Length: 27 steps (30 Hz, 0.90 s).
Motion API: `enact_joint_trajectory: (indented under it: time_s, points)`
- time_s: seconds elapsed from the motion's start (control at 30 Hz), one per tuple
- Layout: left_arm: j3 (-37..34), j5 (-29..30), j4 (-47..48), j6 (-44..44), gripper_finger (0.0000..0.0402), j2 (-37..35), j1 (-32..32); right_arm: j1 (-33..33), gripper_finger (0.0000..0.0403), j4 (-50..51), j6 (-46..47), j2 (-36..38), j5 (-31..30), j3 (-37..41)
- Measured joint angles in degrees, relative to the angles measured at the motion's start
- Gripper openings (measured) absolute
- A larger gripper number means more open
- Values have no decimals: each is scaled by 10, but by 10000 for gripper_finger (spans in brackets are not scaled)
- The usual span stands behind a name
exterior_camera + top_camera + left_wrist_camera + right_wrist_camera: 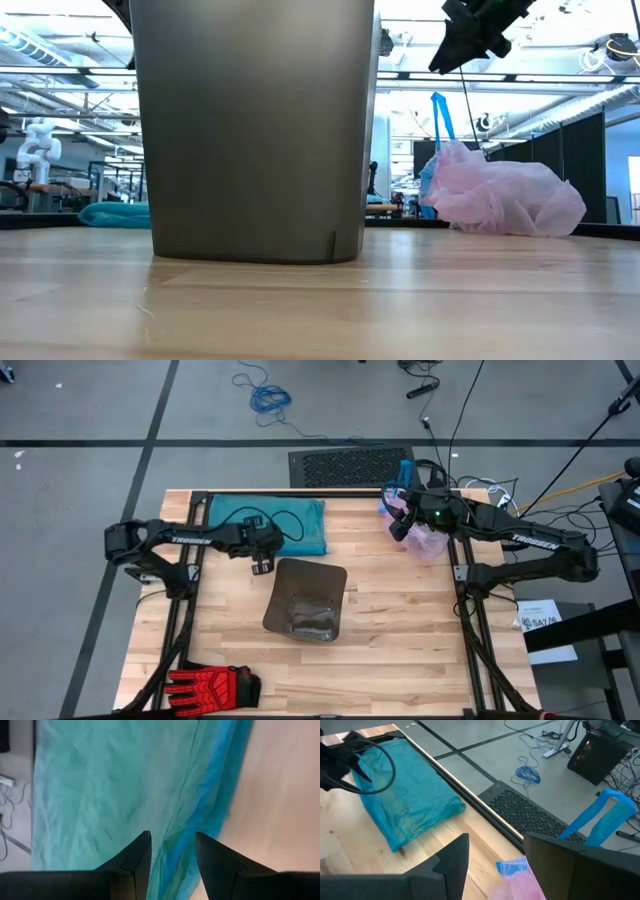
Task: Place trash/remove bag and relplace
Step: Insert a new trash bag into the trash bin
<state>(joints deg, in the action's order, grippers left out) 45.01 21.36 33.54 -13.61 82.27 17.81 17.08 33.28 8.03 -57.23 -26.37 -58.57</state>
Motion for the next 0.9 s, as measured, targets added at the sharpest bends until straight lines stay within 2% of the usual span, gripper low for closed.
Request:
enact_joint_trajectory:
  time_s: [0.27, 0.37, 0.47, 0.53, 0.63, 0.9]
  points:
    - [0, -27, -25, -36, 147, 63, 23, 0, 183, 0, 0, 0, 1, 0]
    - [0, -16, -42, -37, 145, 88, 32, 0, 183, -1, 0, 0, 1, 0]
    - [0, 17, -44, -42, 121, 100, 38, 0, 183, -1, 1, 0, 3, 0]
    - [0, 44, -41, -59, 86, 100, 40, 0, 183, -1, 1, 0, 11, 0]
    - [0, 86, -39, -68, 18, 86, 40, 0, 183, -1, 2, 0, 13, 0]
    - [0, 104, -20, -63, 2, -11, 39, 0, 183, -3, 2, 0, 13, 0]
